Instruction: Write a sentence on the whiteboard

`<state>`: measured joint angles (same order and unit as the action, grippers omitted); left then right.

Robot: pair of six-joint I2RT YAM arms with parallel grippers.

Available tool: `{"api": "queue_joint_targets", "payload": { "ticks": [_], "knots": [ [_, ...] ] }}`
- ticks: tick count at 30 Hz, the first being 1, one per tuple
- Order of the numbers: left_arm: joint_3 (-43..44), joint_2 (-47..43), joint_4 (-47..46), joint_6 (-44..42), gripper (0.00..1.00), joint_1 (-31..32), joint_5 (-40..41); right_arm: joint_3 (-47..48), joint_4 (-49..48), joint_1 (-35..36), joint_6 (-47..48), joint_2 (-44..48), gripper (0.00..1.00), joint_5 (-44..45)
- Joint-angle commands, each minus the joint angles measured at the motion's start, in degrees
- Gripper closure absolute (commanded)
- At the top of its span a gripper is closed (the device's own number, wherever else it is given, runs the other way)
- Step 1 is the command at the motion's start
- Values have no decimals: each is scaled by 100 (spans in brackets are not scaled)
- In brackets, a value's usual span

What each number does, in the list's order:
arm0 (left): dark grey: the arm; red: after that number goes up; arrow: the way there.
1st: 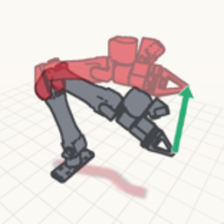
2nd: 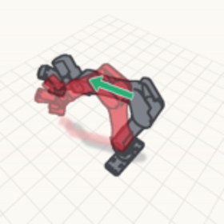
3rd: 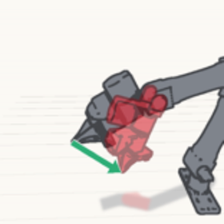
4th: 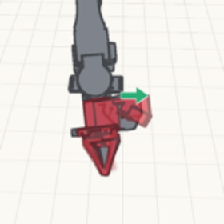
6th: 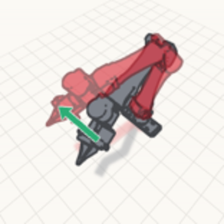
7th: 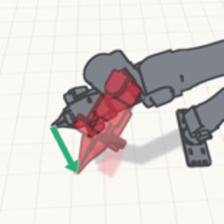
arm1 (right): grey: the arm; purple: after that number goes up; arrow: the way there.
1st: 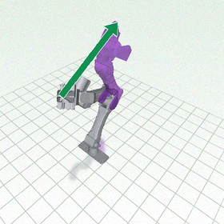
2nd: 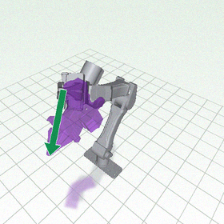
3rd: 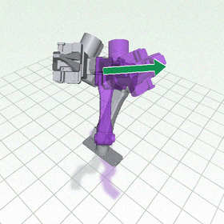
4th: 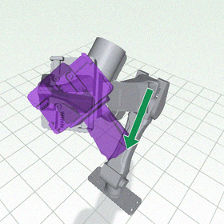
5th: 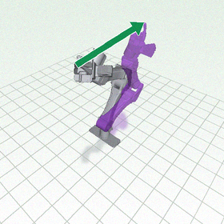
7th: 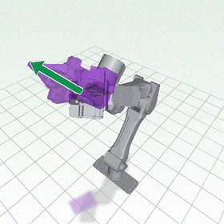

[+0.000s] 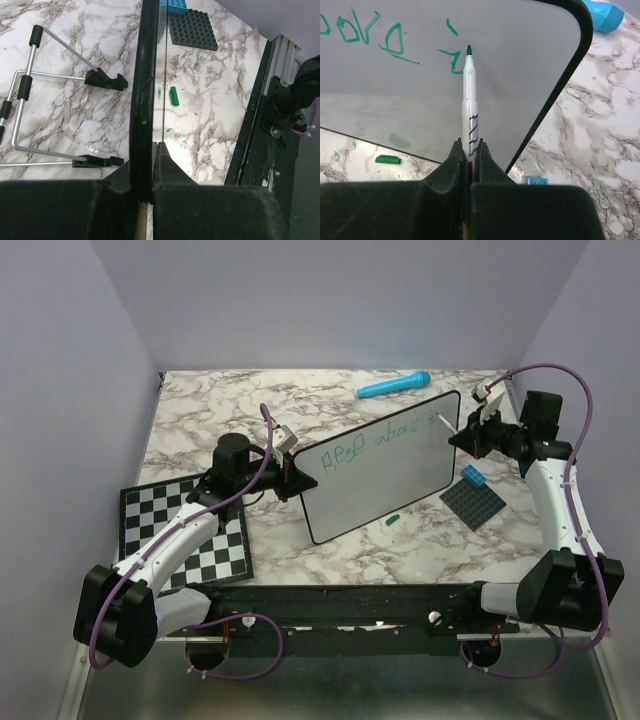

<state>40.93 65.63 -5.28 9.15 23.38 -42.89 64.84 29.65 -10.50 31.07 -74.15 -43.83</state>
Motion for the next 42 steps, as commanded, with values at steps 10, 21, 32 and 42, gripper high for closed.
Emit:
{"api": "queue_joint_targets", "payload": {
  "ticks": [10, 21, 32, 42],
  "knots": [
    [-146, 170, 932, -730, 100, 9, 519, 293, -64, -22, -84, -214, 99, 50],
    [-146, 152, 923, -730, 100, 9, 519, 319, -363, -66, -426, -108, 99, 473],
    [-146, 152, 923, -739, 100, 9, 501, 319, -381, -66, -303, -12, 99, -108],
    [-146, 170, 915, -730, 100, 9, 510, 416, -109, -57, -198, -249, 100, -108]
  ]
}}
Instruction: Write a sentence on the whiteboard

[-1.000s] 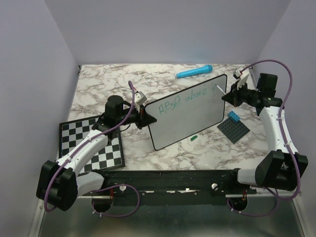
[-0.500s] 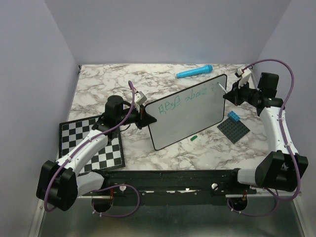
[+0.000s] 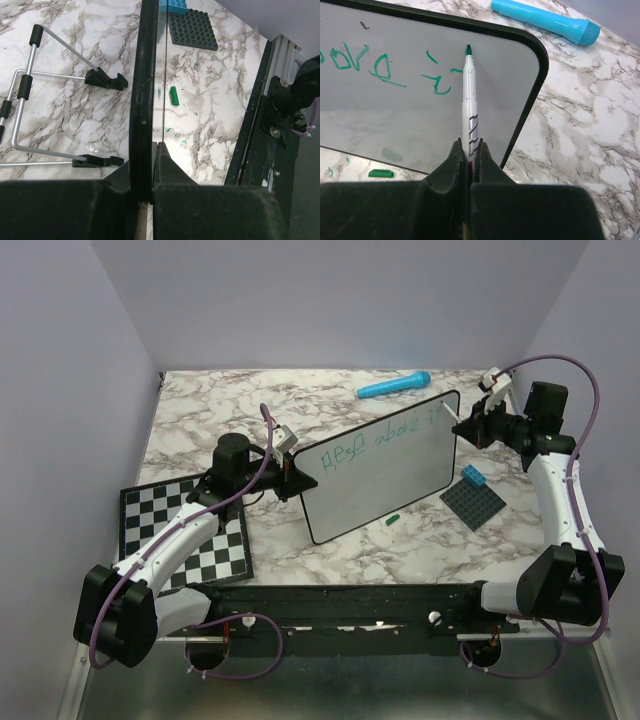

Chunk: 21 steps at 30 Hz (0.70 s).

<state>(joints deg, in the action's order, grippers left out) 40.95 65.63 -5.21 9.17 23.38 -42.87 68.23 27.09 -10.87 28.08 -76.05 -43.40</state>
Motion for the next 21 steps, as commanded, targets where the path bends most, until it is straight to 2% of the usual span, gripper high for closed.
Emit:
{"api": "queue_joint_targets", "payload": {
  "ticks": [1, 10, 21],
  "knots": [
    [-149, 170, 908, -732, 100, 9, 499, 59, 182, -20, 128, -59, 100, -160],
    [-149, 170, 908, -732, 100, 18, 499, -186, 463, -20, 409, -50, 99, -248],
    [-149, 152, 908, -732, 100, 18, 499, -556, 508, -29, 567, 3, 100, 59]
  ]
}}
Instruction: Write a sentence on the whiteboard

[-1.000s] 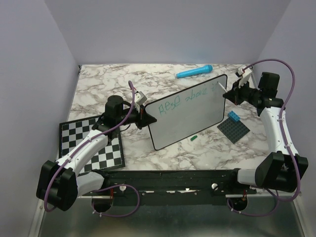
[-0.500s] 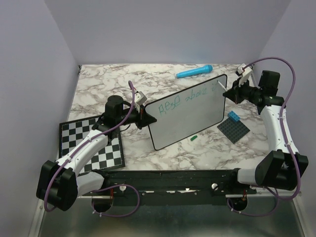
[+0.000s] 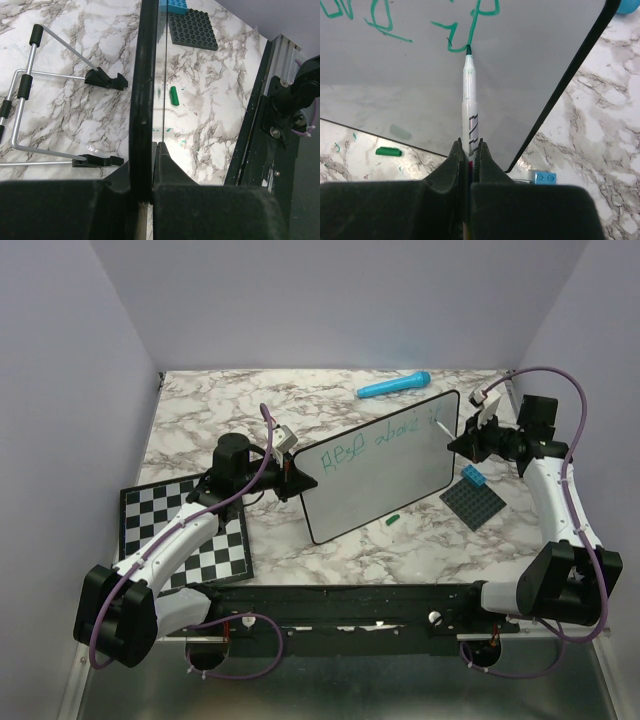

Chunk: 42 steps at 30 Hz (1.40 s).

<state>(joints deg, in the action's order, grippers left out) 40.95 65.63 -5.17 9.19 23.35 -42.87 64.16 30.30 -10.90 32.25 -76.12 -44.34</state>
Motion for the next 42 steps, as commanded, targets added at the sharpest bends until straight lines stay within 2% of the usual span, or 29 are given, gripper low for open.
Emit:
{"api": "queue_joint_targets", "payload": {
  "ticks": [1, 7, 12, 21, 27, 31, 37, 42],
  "knots": [
    [-140, 152, 904, -735, 100, 20, 490, -158, 195, -27, 150, 0, 100, 232],
    [-149, 135, 904, -726, 100, 11, 499, 0, 108, -88, -16, 36, 100, 575],
    [-149, 126, 904, -726, 100, 11, 490, 272, 46, -185, -158, 88, 100, 532],
    [-122, 161, 895, -682, 100, 11, 473, -43, 519, -36, 263, 835, 100, -839],
    [-122, 170, 834, -524, 100, 11, 473, -474, 880, 816, 783, 1265, 100, -1024],
    [-166, 117, 737, -348, 100, 20, 473, -553, 1135, 1807, 984, 1301, 99, -832],
    [-228, 64, 623, -146, 100, 11, 517, -940, 917, 3099, 995, 1389, 100, -472],
    [-315, 3, 543, 100, 100, 11, 525, -1213, 626, 3699, 809, 1275, 100, -242]
  ]
}}
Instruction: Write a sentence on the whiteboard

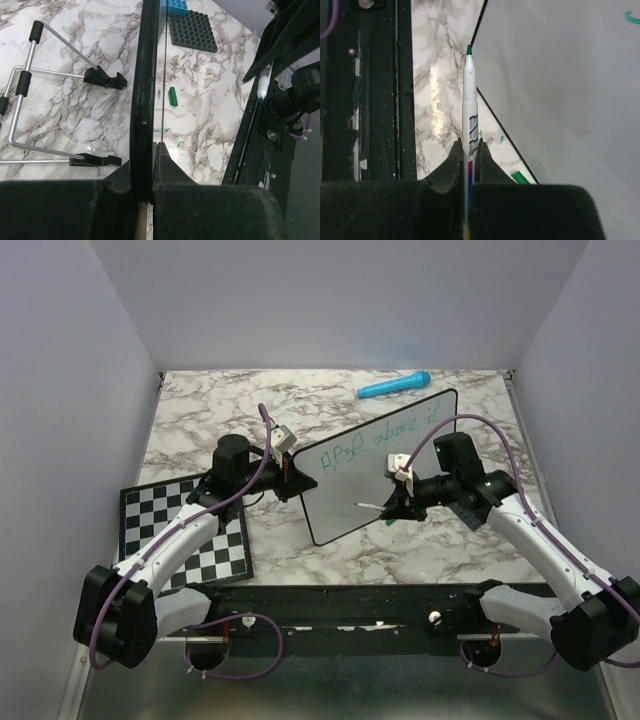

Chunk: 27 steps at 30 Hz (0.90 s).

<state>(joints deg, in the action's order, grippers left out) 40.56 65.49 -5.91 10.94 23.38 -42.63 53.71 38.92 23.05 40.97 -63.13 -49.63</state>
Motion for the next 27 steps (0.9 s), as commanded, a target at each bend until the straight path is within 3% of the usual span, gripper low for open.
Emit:
{"api": "queue_joint_targets", "payload": {
  "ticks": [1, 27],
  "knots": [
    [-294, -1, 487, -40, 100, 18, 519, -203, -322, 366, -115, -24, 100, 269],
    [-391, -46, 292, 233, 100, 18, 704, -572, -1034, 525, -704, -50, 100, 760]
  ]
}}
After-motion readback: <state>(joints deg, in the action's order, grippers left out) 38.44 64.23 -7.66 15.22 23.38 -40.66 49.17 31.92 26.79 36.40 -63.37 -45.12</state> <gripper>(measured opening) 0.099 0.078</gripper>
